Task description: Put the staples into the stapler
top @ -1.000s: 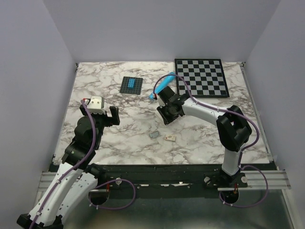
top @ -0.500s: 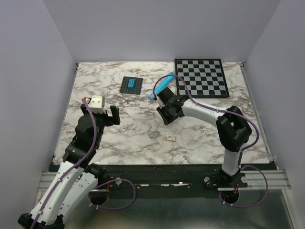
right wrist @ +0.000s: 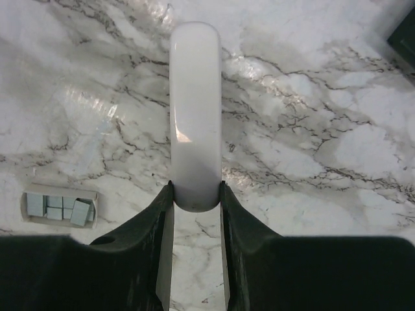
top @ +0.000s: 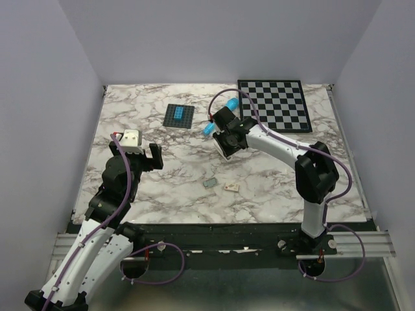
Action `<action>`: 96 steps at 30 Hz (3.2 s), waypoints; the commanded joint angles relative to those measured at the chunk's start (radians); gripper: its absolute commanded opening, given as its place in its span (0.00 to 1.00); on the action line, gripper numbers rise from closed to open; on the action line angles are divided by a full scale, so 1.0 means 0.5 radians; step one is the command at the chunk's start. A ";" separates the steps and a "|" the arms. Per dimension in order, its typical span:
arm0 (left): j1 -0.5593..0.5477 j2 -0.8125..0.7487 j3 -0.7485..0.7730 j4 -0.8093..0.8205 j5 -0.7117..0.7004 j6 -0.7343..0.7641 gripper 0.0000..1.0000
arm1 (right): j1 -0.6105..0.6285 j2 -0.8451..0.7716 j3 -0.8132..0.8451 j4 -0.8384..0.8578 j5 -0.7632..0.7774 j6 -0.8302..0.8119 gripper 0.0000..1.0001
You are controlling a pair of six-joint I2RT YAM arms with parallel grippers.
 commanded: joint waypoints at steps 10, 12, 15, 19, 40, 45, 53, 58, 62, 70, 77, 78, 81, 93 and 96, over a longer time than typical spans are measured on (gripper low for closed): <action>0.018 -0.030 -0.023 0.014 0.055 -0.007 0.99 | -0.231 0.430 0.515 -0.019 0.142 0.023 0.06; 0.018 -0.036 -0.023 0.014 0.061 -0.007 0.99 | -0.262 0.488 0.573 -0.019 0.105 0.048 0.08; 0.021 -0.036 -0.016 0.017 0.076 -0.011 0.99 | -0.280 0.528 0.589 -0.019 0.071 0.057 0.21; 0.021 -0.051 -0.019 0.020 0.089 -0.017 0.99 | -0.283 0.443 0.527 -0.012 0.031 0.066 0.48; 0.030 -0.156 -0.023 0.032 0.150 -0.044 0.99 | -1.206 -0.723 -0.552 0.101 0.163 0.428 1.00; 0.030 -0.202 -0.026 0.035 0.147 -0.047 0.99 | -1.406 -0.788 -0.801 0.257 0.283 0.557 1.00; 0.030 -0.235 -0.029 0.041 0.162 -0.057 0.99 | -1.563 -0.607 -0.915 0.346 0.185 0.612 0.81; 0.033 -0.239 -0.029 0.041 0.165 -0.057 0.99 | -1.606 -0.539 -0.955 0.389 0.157 0.612 0.67; 0.033 -0.229 -0.035 0.044 0.174 -0.057 0.99 | -1.609 -0.552 -0.979 0.402 0.178 0.588 0.54; 0.040 -0.205 -0.038 0.060 0.226 -0.050 0.99 | -1.597 -0.643 -0.994 0.429 -0.119 0.496 0.20; 0.049 -0.217 -0.075 0.121 0.407 0.035 0.99 | -1.290 -0.754 -0.933 0.475 -0.405 0.266 0.17; 0.049 -0.217 -0.078 0.130 0.426 0.042 0.99 | -1.226 -0.754 -0.918 0.478 -0.405 0.220 0.17; 0.049 -0.208 -0.093 0.167 0.548 0.078 0.99 | -0.977 -0.742 -0.829 0.478 -0.435 0.042 0.17; 0.052 -0.009 -0.121 0.262 1.073 0.183 0.99 | -0.262 -0.420 -0.489 0.592 -0.929 -0.700 0.11; 0.049 0.034 -0.133 0.280 1.147 0.204 0.99 | -0.155 -0.215 -0.311 0.522 -0.996 -0.857 0.13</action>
